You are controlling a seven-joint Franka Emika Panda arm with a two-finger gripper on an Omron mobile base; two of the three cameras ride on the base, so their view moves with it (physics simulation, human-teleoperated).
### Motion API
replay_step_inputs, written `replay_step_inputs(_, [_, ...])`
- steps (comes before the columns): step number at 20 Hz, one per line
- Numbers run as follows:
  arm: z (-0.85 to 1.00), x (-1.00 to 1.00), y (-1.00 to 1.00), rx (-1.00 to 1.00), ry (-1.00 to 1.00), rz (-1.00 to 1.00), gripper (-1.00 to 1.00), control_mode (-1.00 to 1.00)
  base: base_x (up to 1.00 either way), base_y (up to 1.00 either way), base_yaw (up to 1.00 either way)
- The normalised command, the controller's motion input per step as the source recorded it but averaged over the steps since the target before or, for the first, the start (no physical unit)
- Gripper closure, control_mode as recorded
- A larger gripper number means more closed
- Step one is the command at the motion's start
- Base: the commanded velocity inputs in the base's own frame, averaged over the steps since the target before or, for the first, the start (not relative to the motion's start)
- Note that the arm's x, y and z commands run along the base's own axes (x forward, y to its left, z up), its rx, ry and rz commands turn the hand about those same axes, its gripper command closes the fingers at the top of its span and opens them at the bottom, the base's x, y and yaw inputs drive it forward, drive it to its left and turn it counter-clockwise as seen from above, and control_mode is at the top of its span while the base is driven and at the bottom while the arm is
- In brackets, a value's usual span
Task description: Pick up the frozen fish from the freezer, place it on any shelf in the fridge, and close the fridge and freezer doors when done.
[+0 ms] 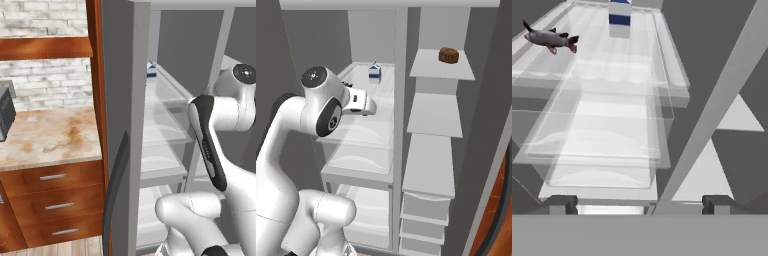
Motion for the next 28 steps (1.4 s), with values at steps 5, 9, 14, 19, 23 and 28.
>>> replay_step_inputs(5, [0.0, 0.0, 0.0, 0.0, 0.01, 0.0, -1.0, -1.0, 0.0, 0.0, 0.0])
replay_step_inputs(9, [0.0, -0.08, -0.11, -0.01, 0.0, 0.0, -1.0, 1.0, -0.04, -0.13, 0.0])
replay_step_inputs(14, [0.0, 0.0, 0.0, 0.0, 0.0, 0.0, -1.0, 1.0, -0.16, -0.58, 0.0])
replay_step_inputs(19, [0.0, 0.0, 0.0, 0.0, 0.0, 0.0, -1.0, 1.0, -0.43, -0.37, 0.0])
replay_step_inputs(23, [0.0, 0.0, 0.0, 0.0, 0.0, 0.0, -1.0, 1.0, -0.64, -0.18, 0.0])
replay_step_inputs(28, [0.0, 0.0, 0.0, 0.0, 0.0, 0.0, -1.0, 1.0, -0.69, -0.09, 0.0])
